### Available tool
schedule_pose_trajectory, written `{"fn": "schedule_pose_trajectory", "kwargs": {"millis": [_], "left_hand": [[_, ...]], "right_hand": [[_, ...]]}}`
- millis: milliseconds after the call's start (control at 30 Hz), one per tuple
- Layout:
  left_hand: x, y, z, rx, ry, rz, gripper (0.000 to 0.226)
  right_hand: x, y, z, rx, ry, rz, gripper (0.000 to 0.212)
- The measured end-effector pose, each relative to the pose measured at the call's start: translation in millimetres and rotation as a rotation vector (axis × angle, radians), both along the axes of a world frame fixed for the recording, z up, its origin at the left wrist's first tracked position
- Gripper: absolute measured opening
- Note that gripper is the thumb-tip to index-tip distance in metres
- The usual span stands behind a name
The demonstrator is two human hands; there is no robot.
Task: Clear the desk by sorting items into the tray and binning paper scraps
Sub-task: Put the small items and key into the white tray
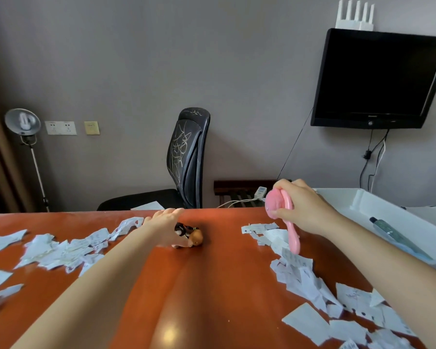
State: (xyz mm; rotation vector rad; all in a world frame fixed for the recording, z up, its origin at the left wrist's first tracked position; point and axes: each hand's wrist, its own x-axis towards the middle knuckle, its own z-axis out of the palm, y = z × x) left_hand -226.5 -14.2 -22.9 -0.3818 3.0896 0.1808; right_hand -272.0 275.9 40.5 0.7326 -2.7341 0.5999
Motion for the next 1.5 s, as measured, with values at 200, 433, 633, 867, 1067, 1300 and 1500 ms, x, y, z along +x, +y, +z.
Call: {"fn": "schedule_pose_trajectory", "kwargs": {"millis": [200,433,633,867,1067,1300,1500], "left_hand": [[-11.1,-11.1,-8.4,0.097,-0.059,-0.031,0.075],[-3.7,-4.5,-12.8,0.257,-0.057,-0.054,0.036],[15.0,3.3,2.0,0.220,-0.066,-0.135,0.019],[34.9,25.1,48.9,0.163,0.138,-0.253,0.024],[43.4,67.9,86.2,0.204,0.248,-0.356,0.032],[31.1,137.1,109.9,0.270,0.405,-0.421,0.044],[4.6,202.6,115.6,0.388,0.455,-0.424,0.029]], "right_hand": [[-5.1,-4.7,-0.7,0.026,0.012,0.022,0.043],[-1.1,-8.8,-5.7,0.038,0.014,0.049,0.045],[13.5,-7.2,0.1,0.057,0.035,0.066,0.045],[34.1,7.8,22.4,0.050,0.071,0.075,0.042],[47.7,34.2,45.8,0.036,0.096,0.074,0.036],[46.7,87.2,68.5,-0.019,0.094,0.026,0.036],[28.9,137.6,74.5,-0.112,0.081,-0.076,0.035]]}}
